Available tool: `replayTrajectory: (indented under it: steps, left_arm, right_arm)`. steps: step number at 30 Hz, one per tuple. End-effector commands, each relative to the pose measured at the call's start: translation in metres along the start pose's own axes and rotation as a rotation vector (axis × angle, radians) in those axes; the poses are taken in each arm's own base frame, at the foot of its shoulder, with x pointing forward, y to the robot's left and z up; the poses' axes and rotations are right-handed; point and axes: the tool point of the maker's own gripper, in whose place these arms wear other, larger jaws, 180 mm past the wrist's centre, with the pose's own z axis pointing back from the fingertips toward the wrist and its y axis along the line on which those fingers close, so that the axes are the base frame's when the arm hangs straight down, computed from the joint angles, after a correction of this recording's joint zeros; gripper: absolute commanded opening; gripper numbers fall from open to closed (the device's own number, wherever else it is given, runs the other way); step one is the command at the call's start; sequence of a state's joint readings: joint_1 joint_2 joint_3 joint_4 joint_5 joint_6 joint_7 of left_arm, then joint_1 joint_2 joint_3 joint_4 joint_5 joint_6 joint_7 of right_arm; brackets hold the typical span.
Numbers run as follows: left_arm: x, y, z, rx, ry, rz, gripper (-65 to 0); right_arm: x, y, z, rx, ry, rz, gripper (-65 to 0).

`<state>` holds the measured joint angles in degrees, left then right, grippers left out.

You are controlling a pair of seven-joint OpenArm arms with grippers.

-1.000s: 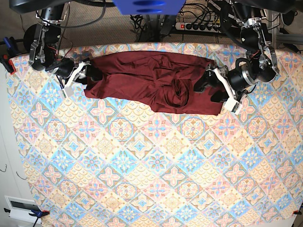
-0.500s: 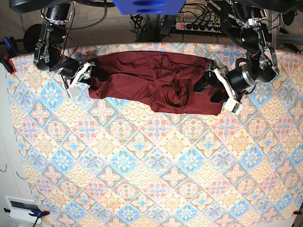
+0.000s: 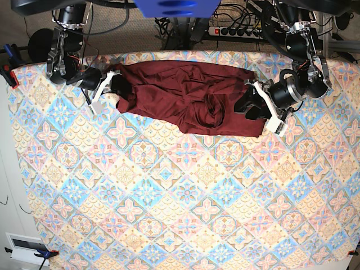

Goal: Layout the t-shirt on the table in an organized manner, then fold the t-shirt properly
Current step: 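Hold both shirt ends and push them toward each other, then fold the shirt end with the right gripper toward the shirt middle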

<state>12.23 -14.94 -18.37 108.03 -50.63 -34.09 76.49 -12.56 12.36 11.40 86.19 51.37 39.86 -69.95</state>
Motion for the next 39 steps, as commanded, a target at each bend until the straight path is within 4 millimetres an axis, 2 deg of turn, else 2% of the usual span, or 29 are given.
replayTrajectory:
  steps: [1,3,7,12,14,17,21,24,27,30,32,36,39]
  left_arm:
    - [0.014,-0.002,0.004,-0.008,-0.049,-0.017,-40.1]
    - [0.014,0.002,0.007,0.005,-0.054,-0.011,-40.1]
    - [0.015,0.011,0.013,0.034,-0.068,0.001,-40.1]
    - [0.015,0.013,0.015,0.042,-0.068,0.001,-40.2]
    - [0.015,0.014,0.016,0.044,-0.066,-0.001,-40.2]
    - [0.015,0.014,0.016,0.046,-0.064,-0.002,-40.2]
    - [0.014,0.015,0.015,0.049,-0.062,0.001,-40.2]
    - [0.014,0.015,0.015,0.049,-0.061,0.001,-40.2]
    - [0.013,0.015,0.015,0.050,-0.059,0.001,-40.2]
    - [0.013,0.015,0.015,0.050,-0.059,0.002,-40.2]
    - [0.013,0.015,0.015,0.050,-0.059,0.002,-40.2]
    - [0.013,0.015,0.015,0.050,-0.059,0.003,-40.2]
    - [0.013,0.015,0.015,0.050,-0.059,0.003,-40.2]
  right_arm:
    - [0.033,-0.005,0.008,-0.016,-0.074,0.043,-64.3]
    - [0.053,-0.016,0.016,-0.056,-0.105,0.069,-64.3]
    - [0.076,-0.047,0.038,-0.194,-0.115,0.117,-64.3]
    - [0.100,-0.081,0.064,-0.363,-0.120,0.150,-64.3]
    - [0.116,-0.095,0.078,-0.444,-0.112,0.188,-64.3]
    - [0.136,-0.106,0.095,-0.525,-0.109,0.233,-64.3]
    - [0.150,-0.107,0.101,-0.545,-0.134,0.258,-64.3]
    - [0.152,-0.104,0.103,-0.548,-0.138,0.274,-64.3]
    - [0.162,-0.092,0.107,-0.560,-0.163,0.322,-64.3]
    - [0.147,-0.076,0.096,-0.540,-0.117,0.389,-64.4]
    - [0.148,-0.049,0.080,-0.493,-0.113,0.460,-64.4]
    - [0.163,0.006,0.057,-0.394,-0.165,0.579,-64.5]
    - [0.164,0.036,0.040,-0.321,-0.179,0.629,-64.5]
